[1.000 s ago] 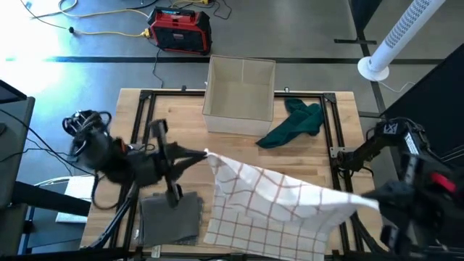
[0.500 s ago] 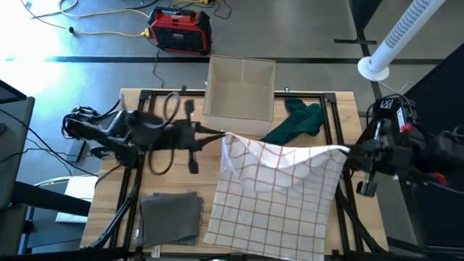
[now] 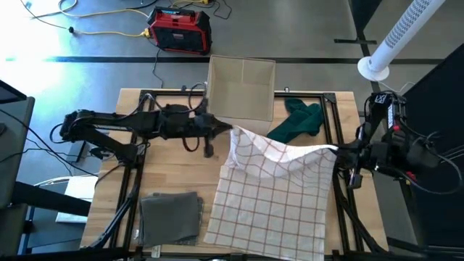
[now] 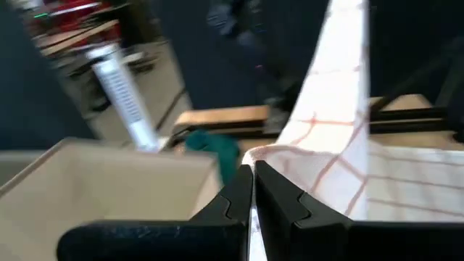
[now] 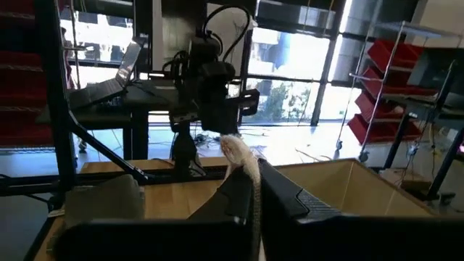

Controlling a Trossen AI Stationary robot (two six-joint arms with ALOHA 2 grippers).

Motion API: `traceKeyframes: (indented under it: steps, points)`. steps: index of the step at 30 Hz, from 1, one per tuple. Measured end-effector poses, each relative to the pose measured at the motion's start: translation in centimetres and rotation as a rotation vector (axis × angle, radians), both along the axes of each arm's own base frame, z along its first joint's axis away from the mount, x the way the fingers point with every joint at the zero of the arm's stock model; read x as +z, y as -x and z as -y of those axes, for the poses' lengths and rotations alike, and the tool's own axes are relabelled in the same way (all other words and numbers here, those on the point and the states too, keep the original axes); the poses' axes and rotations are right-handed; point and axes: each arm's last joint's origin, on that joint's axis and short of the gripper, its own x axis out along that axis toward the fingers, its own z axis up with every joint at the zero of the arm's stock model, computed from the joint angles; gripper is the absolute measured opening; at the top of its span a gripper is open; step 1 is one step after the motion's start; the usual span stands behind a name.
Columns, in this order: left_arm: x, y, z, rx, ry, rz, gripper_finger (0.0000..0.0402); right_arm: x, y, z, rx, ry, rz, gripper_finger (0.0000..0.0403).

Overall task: Fold towel
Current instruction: Fold the white checkered towel

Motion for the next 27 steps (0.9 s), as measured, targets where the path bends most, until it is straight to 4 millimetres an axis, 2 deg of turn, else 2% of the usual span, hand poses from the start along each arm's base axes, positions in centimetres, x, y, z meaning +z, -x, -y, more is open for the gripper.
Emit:
traceKeyframes:
  steps: [5, 9, 12, 19, 24, 27]
  points:
    - [-0.1, 4.3, -1.6, 0.128, -0.028, 0.092, 0.0, -1.3, 0.3, 1.8, -0.029, 0.017, -0.007, 0.0]
    - [-0.2, 6.5, -2.8, 0.123, -0.051, 0.159, 0.0, -1.8, 0.6, 4.0, -0.099, 0.034, -0.015, 0.0]
    - [-0.9, 6.8, -3.9, 0.122, -0.063, 0.143, 0.0, -2.0, 0.8, 5.6, -0.155, 0.08, -0.036, 0.0]
    - [-3.7, 6.5, -6.5, 0.057, -0.034, 0.059, 0.0, -2.1, 1.2, 7.3, -0.21, 0.17, -0.075, 0.0]
    - [-3.7, 7.0, -7.8, 0.115, -0.09, 0.073, 0.0, -2.6, 1.3, 7.6, -0.265, 0.227, -0.113, 0.0]
    - [-3.3, 7.2, -8.4, 0.107, -0.075, 0.116, 0.0, -2.8, 1.3, 7.9, -0.272, 0.194, -0.101, 0.0]
